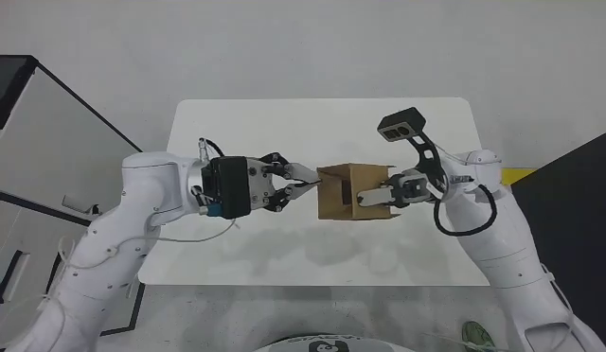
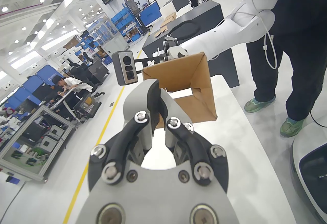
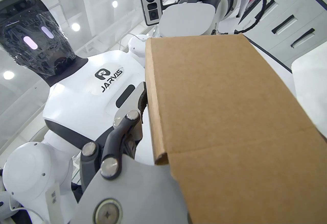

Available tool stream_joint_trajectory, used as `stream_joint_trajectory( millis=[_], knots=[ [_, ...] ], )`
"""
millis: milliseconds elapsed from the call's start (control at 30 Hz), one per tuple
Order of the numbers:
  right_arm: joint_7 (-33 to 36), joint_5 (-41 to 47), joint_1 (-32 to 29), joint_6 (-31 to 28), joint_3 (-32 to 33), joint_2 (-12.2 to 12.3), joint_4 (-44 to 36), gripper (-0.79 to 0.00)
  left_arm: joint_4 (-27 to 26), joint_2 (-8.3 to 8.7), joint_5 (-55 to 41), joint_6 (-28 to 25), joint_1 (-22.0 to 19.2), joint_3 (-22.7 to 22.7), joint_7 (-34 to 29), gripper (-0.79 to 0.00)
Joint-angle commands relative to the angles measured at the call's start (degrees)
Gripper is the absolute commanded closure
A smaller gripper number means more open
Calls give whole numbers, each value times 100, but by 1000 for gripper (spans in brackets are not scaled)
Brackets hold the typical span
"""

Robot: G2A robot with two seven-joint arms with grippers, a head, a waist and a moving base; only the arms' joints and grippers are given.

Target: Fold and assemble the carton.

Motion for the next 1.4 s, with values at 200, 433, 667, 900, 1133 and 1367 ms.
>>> stream_joint_trajectory(
  millis=[200, 433, 667, 900, 1133, 1367],
  knots=[
    [0, 11, -34, 0, 107, 14, 17, 0, -126, 12, 10, 143, 77, -145, -19, -785],
    [0, 14, -93, 2, 142, 20, -300, 0, -241, 43, -265, -1, 178, -372, -165, -785],
    [0, -55, 24, 1, 114, 71, -500, 0, -447, 131, -480, -312, 240, -723, -512, -785],
    [0, -33, 89, 1, 67, 76, -428, 0, -447, 131, -480, -312, 240, -723, -512, -785],
    [-215, -204, 67, -105, 19, 68, -305, 0, -540, 138, -642, -312, 304, -683, -704, -785],
    [-334, -570, 206, -215, -166, 47, -139, 0, -535, 169, -682, -312, 172, -335, -1054, -785]
  ],
)
